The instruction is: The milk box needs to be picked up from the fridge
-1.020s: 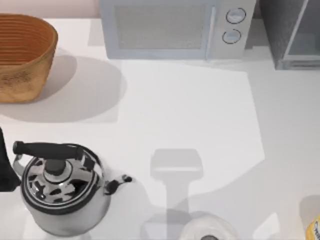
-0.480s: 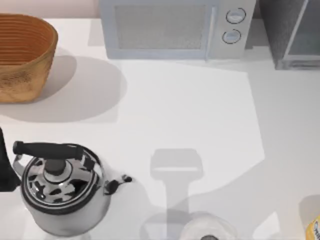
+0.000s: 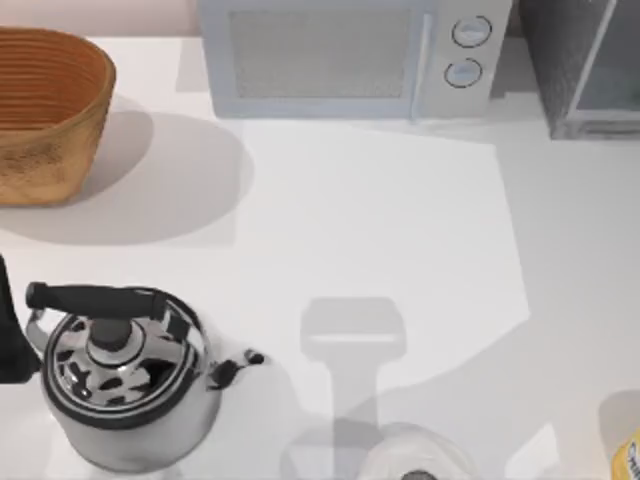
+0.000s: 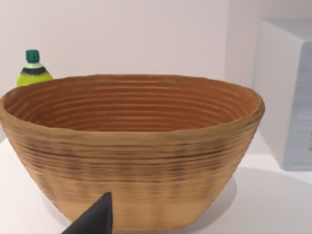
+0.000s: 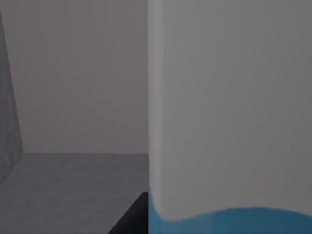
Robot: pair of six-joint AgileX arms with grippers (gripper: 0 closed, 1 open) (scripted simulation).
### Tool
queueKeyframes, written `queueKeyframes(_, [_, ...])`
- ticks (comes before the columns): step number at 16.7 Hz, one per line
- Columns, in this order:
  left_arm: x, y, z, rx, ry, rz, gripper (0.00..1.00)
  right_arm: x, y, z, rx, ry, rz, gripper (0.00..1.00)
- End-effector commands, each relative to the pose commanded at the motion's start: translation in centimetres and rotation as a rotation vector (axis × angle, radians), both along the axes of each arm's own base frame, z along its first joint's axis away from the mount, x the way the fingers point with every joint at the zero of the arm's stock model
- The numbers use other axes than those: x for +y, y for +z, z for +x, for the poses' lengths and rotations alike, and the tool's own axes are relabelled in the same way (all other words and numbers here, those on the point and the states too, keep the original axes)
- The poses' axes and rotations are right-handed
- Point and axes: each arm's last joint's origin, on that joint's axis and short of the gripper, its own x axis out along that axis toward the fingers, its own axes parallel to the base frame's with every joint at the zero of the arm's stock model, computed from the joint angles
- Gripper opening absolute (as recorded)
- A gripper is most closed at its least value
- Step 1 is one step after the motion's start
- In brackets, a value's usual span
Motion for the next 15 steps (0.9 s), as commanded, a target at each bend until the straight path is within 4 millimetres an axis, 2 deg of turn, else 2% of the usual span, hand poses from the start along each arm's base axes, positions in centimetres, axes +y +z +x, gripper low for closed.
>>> queueKeyframes(5, [0.0, 0.0, 0.0, 0.000, 0.000, 0.000, 1.00, -0.1, 0.2, 0.0, -0.001, -0.003, 0.001, 0.00])
queueKeyframes(11, [0.0, 0.0, 0.0, 0.000, 0.000, 0.000, 1.00, -0.1, 4.5, 0.0, 0.000, -0.003, 0.001, 0.00])
queueKeyframes(15, [0.0, 0.0, 0.0, 0.000, 0.000, 0.000, 1.00, -0.1, 5.1, 0.0, -0.001, -0.003, 0.001, 0.00])
